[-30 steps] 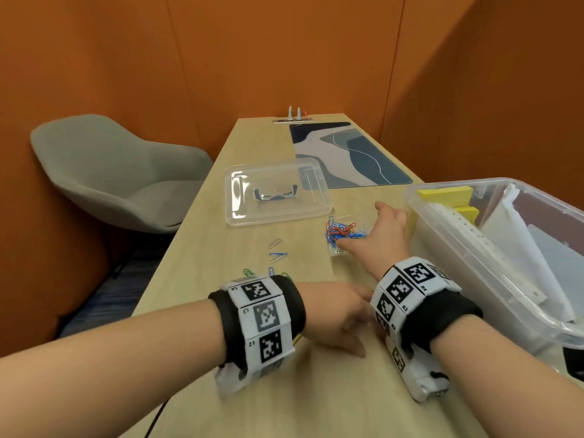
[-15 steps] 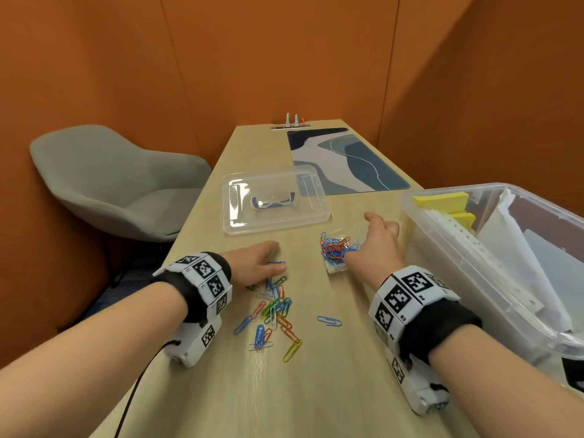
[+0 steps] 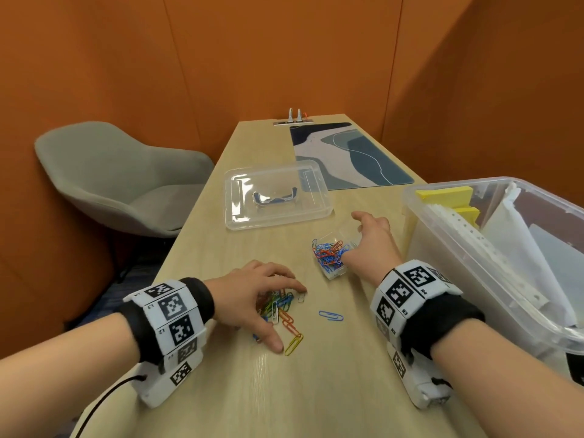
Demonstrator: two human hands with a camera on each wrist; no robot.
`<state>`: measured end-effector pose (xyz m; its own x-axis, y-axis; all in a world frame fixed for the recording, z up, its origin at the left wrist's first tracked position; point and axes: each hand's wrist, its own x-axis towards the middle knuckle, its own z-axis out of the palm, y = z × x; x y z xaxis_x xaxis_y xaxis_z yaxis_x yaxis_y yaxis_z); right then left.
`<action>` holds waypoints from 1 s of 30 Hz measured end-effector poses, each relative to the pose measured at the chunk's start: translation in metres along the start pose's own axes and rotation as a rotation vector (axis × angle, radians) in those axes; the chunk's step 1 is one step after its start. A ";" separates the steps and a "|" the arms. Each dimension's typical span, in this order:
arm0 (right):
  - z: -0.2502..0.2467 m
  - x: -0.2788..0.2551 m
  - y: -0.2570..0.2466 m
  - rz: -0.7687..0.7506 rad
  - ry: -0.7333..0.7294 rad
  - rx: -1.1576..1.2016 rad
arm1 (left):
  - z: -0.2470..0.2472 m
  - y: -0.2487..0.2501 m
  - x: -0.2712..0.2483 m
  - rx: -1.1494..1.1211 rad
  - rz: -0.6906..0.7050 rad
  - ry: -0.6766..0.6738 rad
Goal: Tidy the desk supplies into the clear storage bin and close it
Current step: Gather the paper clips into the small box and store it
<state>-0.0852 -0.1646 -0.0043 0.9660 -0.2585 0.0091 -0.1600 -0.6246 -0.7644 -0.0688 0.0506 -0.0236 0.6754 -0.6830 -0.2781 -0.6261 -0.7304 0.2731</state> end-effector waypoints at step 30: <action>0.020 0.020 0.019 -0.073 -0.130 0.195 | -0.054 0.038 0.040 -0.365 -0.034 0.506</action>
<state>-0.0652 -0.1663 -0.0315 0.9935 -0.1136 -0.0047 -0.0591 -0.4805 -0.8750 -0.0445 -0.0044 0.0255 0.8494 -0.5047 0.1542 -0.4879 -0.6397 0.5939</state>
